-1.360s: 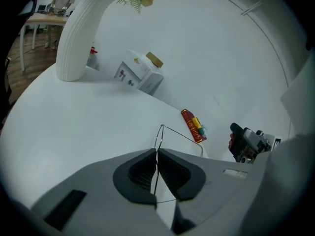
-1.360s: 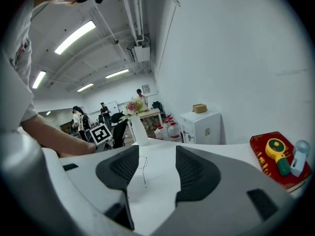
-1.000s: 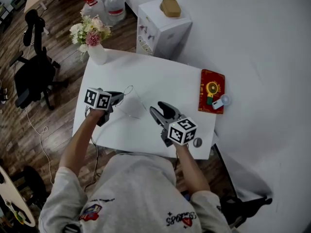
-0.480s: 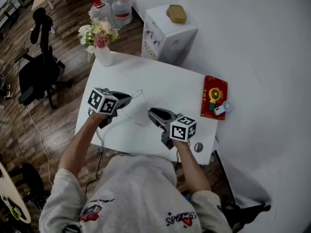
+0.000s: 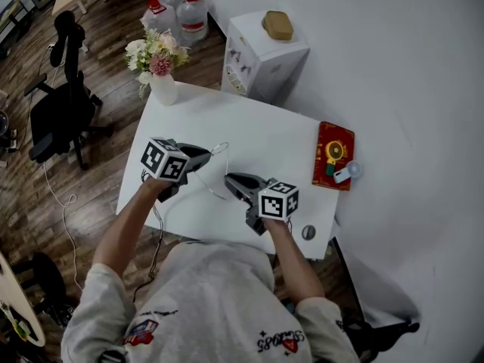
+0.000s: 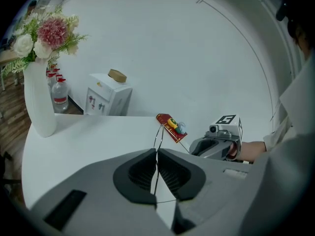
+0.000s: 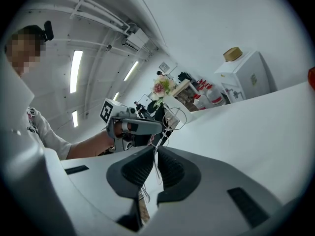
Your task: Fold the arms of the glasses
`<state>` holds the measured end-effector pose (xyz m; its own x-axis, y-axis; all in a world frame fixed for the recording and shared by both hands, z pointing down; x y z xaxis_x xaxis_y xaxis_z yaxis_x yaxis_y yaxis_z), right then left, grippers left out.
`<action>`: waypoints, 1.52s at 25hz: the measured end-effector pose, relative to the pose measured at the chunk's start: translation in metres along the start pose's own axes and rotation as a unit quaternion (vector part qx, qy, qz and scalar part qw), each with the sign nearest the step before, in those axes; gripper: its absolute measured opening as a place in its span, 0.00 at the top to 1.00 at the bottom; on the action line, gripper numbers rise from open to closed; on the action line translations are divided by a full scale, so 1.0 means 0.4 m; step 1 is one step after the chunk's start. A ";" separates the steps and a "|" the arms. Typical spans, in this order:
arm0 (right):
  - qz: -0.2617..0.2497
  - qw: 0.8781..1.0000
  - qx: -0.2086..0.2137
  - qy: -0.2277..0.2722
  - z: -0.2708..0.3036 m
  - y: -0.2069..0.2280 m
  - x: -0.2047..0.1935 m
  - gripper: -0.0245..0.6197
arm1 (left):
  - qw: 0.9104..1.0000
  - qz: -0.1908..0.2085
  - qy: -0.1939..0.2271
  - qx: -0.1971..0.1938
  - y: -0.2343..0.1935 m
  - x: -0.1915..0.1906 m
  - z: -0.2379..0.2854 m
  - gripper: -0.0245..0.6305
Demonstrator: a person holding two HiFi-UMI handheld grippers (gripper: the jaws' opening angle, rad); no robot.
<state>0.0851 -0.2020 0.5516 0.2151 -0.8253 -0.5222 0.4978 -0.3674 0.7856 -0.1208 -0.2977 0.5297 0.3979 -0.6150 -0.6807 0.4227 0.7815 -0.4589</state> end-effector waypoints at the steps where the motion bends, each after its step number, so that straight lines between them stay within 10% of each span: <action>1: 0.002 1.000 0.002 -0.002 0.006 0.000 -0.001 0.92 | 1.000 0.000 0.001 -0.001 0.002 0.002 0.000 0.94; 38: 0.008 0.999 -0.012 -0.047 0.149 -0.025 -0.024 0.74 | 1.000 0.013 0.005 -0.016 0.033 -0.010 -0.026 0.94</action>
<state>0.0279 -0.2159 0.5684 0.1445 -0.8681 -0.4748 0.5148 -0.3439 0.7853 -0.1255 -0.2837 0.5205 0.4005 -0.5937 -0.6979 0.3859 0.8002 -0.4592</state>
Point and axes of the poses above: the fingertips, and each gripper's own axes: z forward along the fingers, y to its right, x out of its top, the point moved 10 cm from there along -z, backward along the fingers, and after that the axes turned 7 degrees about z, right-handed, at the moved point
